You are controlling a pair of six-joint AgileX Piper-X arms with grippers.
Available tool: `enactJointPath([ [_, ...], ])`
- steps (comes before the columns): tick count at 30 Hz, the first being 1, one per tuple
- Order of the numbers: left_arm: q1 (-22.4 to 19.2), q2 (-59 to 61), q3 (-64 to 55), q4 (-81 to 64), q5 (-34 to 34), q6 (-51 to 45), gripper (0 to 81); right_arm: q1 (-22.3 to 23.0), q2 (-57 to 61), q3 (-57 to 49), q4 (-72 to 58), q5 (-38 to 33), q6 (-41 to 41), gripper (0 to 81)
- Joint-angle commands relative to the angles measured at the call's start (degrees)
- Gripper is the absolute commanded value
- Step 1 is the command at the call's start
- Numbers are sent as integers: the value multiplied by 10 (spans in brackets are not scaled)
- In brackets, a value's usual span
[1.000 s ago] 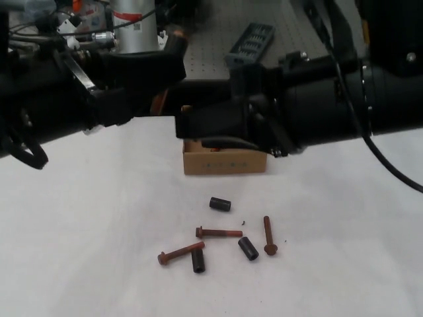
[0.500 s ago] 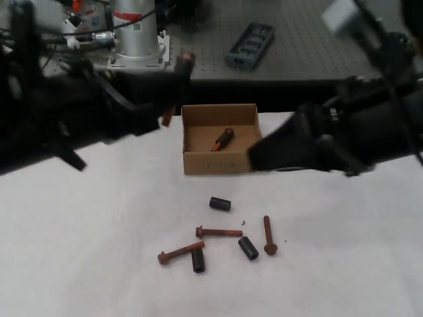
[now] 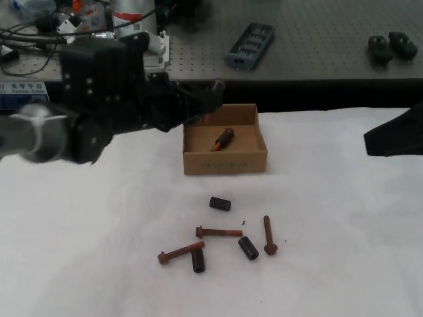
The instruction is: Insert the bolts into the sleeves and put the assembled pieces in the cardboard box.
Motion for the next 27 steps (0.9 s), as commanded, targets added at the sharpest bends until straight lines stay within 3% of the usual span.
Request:
enactJointPath([
  [1, 3, 30, -69, 18, 0, 11, 6, -16, -5, -2, 4, 1, -24, 29],
  [10, 18, 180, -252, 143, 0, 52, 6, -30, -4, -2, 4, 6, -34, 29],
  [17, 22, 223, -298, 188, 0, 53, 8, -30, -4, -1, -7, 18, -47, 29],
  [20, 22, 224, -298, 194, 0, 63, 108, -30, -4, -1, -8, 18, -47, 29],
  [23, 22, 224, -298, 194, 0, 63, 259, -30, -4, -1, -8, 18, -47, 29],
  [25, 23, 224, -298, 194, 0, 62, 316, -30, -4, -1, -8, 18, -47, 29],
  [27, 23, 224, -298, 194, 0, 60, 325, -30, -4, -1, -8, 18, -47, 29],
])
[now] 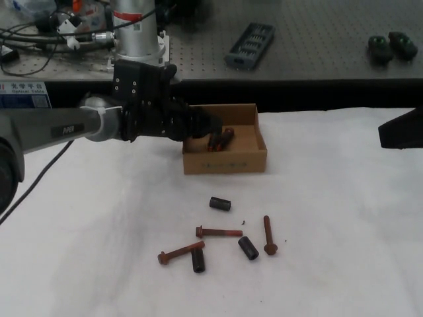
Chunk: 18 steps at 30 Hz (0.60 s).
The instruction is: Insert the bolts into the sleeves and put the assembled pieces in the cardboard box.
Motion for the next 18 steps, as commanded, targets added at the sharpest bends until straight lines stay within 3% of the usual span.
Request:
enactJointPath([
  [1, 1, -2, -7, -1, 1, 6, 320, -4, -4, -1, -5, -2, -9, 29],
  [8, 1, -27, -7, 15, 25, -7, 232, -4, -4, -1, -5, -2, -9, 29],
  [13, 7, -80, -7, 127, 33, 30, 0, -4, -4, -1, -5, -2, -9, 29],
  [18, 24, -138, -7, 218, 34, 42, 6, -4, -4, -1, 13, 14, -9, 29],
])
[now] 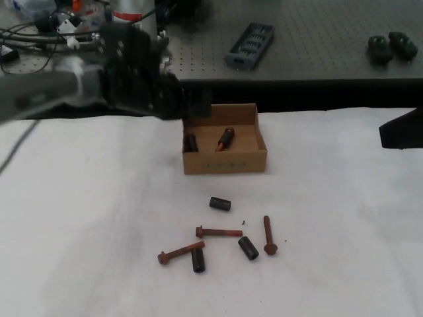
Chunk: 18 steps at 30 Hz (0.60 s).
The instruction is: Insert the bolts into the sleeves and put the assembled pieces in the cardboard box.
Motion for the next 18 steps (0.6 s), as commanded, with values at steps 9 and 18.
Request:
enactJointPath([
  [9, 44, -168, -7, 310, 4, 208, 6, -2, -4, -1, 75, 5, -8, 29],
  [18, 60, -325, 187, 348, 5, 232, 6, -1, -4, -1, 86, 5, 10, 29],
])
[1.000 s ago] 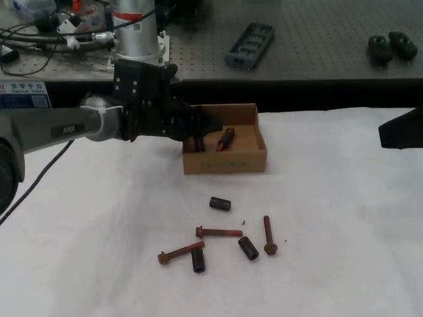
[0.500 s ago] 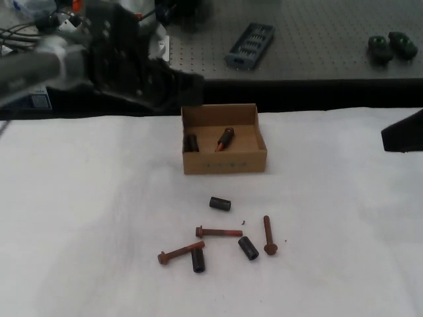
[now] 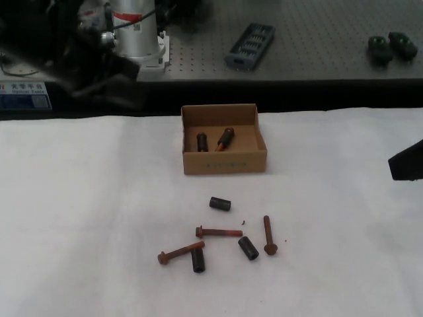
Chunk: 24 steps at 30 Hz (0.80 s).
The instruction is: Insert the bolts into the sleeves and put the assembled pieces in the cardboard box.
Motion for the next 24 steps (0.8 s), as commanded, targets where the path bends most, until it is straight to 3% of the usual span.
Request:
enactJointPath([
  [1, 1, -58, 79, -2, 5, 10, 6, -1, -4, -1, 6, -3, 5, 29],
  [8, 1, -221, 294, -75, 9, -15, 6, -1, -4, -1, 5, -3, 5, 29],
  [14, 1, -323, 366, -81, 36, -22, 6, 2, 29, -1, -4, -3, 55, 29],
  [24, 1, -398, 369, -79, 36, -30, 6, 75, 173, -1, -156, 19, 295, 29],
])
